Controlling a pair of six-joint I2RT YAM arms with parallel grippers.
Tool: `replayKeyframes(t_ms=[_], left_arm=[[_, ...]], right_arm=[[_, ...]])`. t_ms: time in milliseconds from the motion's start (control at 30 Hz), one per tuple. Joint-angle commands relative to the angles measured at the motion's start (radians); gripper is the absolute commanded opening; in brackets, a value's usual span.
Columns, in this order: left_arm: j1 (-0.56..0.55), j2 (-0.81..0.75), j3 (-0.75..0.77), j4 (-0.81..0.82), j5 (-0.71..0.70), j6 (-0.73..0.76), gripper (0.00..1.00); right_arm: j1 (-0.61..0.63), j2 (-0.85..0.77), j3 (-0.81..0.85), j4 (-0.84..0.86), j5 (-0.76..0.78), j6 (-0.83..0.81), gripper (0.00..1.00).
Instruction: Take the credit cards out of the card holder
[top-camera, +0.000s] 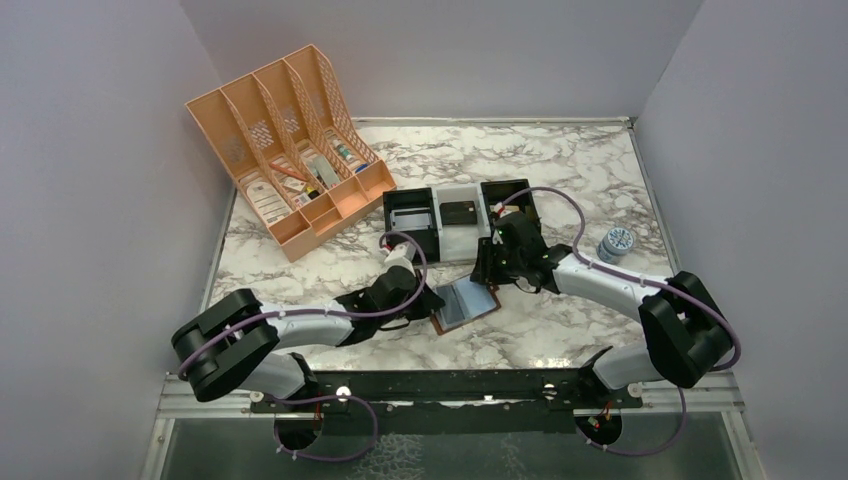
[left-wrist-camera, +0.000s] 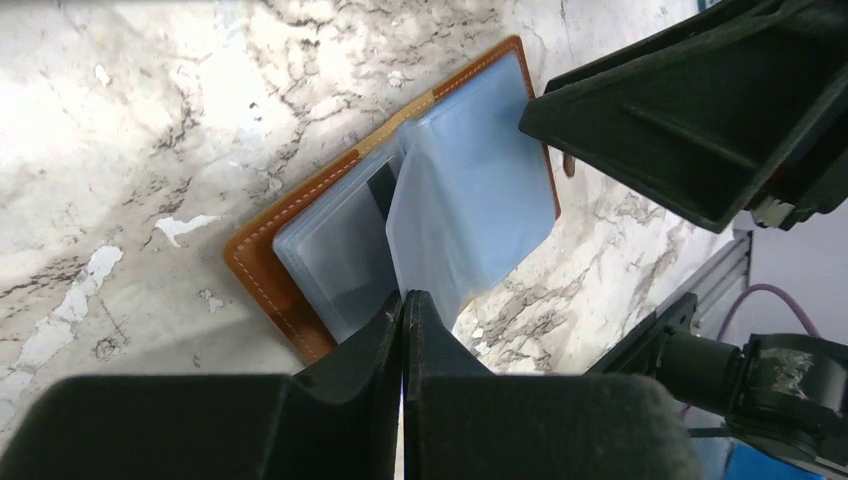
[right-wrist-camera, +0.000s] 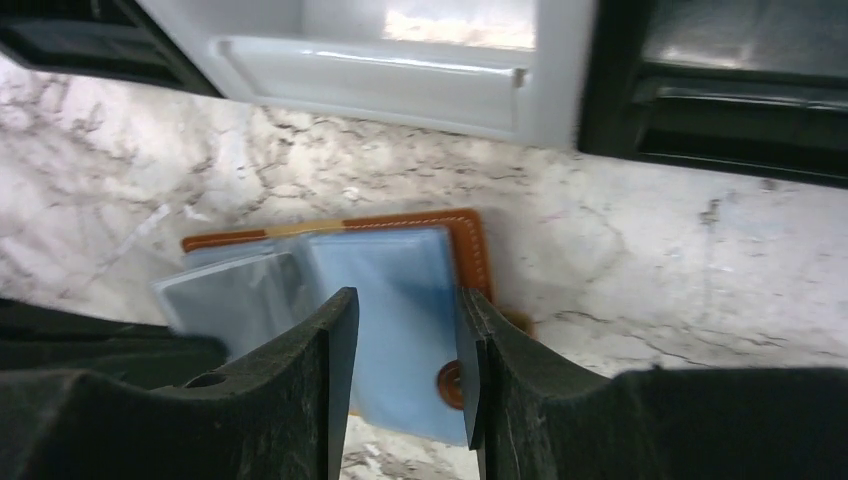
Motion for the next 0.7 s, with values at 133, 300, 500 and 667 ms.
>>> replayKeyframes(t_ms=[133,300,500,667], left_arm=[[-0.003,-0.05,0.282,-0.629,-0.114,0.246,0.0],[-0.003,-0.019,0.36,-0.729,-0.038,0.355,0.0],[-0.003,0.026,0.45,-0.816,0.025,0.407,0.01],[-0.003,0.026,0.498,-0.813,0.057,0.425,0.17]], right_arm=[[-0.006,-0.002,0.013,-0.077,0.116,-0.054,0.41],[-0.006,-0.012,-0.055,0.001,-0.106,-0.009,0.41],[-0.006,-0.008,-0.166,0.168,-0.31,0.102,0.41],[-0.006,-0.042,-0.176,0.169,-0.309,0.121,0.41]])
